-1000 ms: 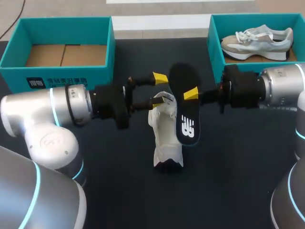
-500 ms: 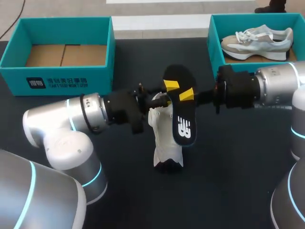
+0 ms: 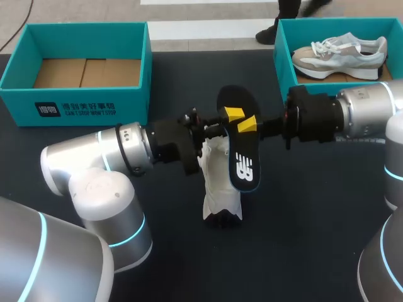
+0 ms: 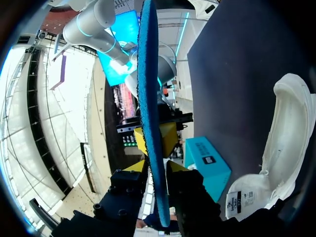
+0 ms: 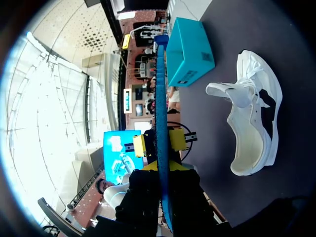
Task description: Take the shoe out of the shoebox, open the shoe tongue, remove and reinsert the insole, then place the shoe into the shoebox
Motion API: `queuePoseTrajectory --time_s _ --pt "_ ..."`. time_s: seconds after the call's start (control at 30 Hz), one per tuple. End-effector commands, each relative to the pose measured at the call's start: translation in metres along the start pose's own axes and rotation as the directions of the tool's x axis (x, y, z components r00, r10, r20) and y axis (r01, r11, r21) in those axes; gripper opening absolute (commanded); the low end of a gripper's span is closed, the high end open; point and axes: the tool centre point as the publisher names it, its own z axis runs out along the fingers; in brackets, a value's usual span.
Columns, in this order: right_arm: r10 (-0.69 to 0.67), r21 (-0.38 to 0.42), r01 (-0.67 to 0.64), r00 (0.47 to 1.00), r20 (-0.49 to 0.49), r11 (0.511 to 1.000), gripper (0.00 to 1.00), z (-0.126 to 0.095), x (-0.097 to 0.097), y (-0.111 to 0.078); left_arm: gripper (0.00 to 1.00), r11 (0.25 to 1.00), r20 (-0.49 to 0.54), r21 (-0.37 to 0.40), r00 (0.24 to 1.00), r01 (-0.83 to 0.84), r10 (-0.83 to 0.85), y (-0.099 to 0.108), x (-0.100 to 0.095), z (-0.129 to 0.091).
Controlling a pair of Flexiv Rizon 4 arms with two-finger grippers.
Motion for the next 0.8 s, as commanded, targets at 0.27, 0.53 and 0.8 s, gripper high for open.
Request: queuePoseTrajectory --time_s 0.27,0.53,0.8 --pt "0.000 -0.009 0.000 1.000 -0.001 1.000 0.00 -0.002 0.000 0.000 0.00 1.000 -0.004 -0.017 1.000 0.011 -0.011 -0.001 0.005 0.007" --pt "-0.001 -0.041 0.001 1.000 0.008 0.999 1.00 -0.008 -0.005 -0.004 0.00 0.999 -0.039 -0.012 0.998 0.051 -0.052 -0.001 0.003 0.002" --pt "0.004 -0.112 0.001 0.999 0.051 0.994 1.00 -0.030 -0.011 -0.014 0.00 0.992 -0.124 -0.014 0.984 0.125 -0.126 -0.001 0.006 -0.018"
